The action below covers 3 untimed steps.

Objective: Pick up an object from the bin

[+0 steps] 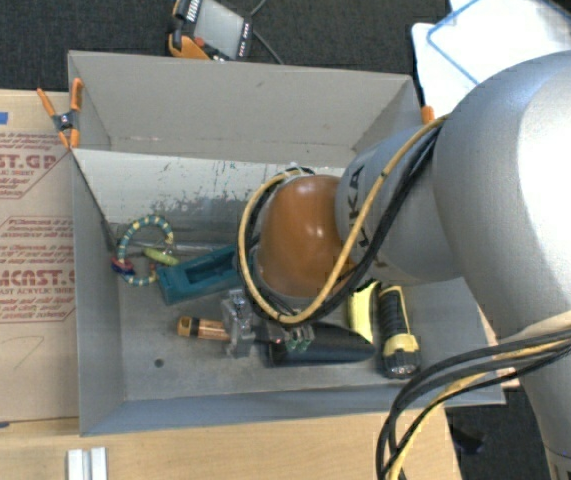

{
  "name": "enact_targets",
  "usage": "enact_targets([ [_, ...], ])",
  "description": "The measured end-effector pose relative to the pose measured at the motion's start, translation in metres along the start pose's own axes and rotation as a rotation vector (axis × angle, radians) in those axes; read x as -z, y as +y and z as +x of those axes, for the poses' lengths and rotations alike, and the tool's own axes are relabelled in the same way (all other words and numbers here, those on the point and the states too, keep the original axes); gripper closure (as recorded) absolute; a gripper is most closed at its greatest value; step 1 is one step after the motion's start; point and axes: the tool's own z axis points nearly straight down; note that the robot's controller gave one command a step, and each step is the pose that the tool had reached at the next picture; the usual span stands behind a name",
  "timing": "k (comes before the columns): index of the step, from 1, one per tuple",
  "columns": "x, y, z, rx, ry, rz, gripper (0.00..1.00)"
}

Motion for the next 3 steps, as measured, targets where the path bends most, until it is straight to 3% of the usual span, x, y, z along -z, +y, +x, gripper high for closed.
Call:
enact_targets([
  [1, 0.000, 0.000, 0.000, 0.000, 0.000, 0.000, 1.00],
  [2, 0.085, 0.004, -0.002, -0.001, -0.005, -0.001, 0.00],
  [3, 0.083, 0.004, 0.000, -0.001, 0.000, -0.001, 0.00],
])
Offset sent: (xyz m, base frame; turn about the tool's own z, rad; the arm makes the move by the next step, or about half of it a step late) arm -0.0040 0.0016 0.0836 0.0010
